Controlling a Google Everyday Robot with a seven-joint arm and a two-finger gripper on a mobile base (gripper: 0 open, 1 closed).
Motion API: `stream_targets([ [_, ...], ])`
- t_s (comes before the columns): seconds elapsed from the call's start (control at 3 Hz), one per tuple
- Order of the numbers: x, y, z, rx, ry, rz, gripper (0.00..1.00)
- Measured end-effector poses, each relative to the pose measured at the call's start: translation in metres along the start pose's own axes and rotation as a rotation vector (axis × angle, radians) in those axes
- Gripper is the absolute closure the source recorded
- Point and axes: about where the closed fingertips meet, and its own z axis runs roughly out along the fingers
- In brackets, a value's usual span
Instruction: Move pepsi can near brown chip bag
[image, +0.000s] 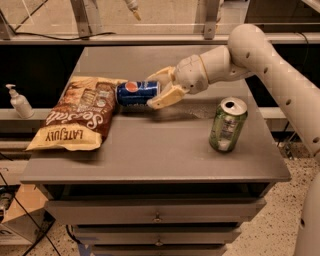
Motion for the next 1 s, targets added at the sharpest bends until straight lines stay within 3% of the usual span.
stream_targets([
  [0.33,0.0046,0.0059,0.0097,-0.025,-0.022,0.017,0.17],
  [0.67,0.0125,0.0072,0.0194,-0.036,-0.059,0.039,0.0],
  [1.0,0.0126,0.0072,0.0195,-0.036,-0.06,0.039,0.0],
])
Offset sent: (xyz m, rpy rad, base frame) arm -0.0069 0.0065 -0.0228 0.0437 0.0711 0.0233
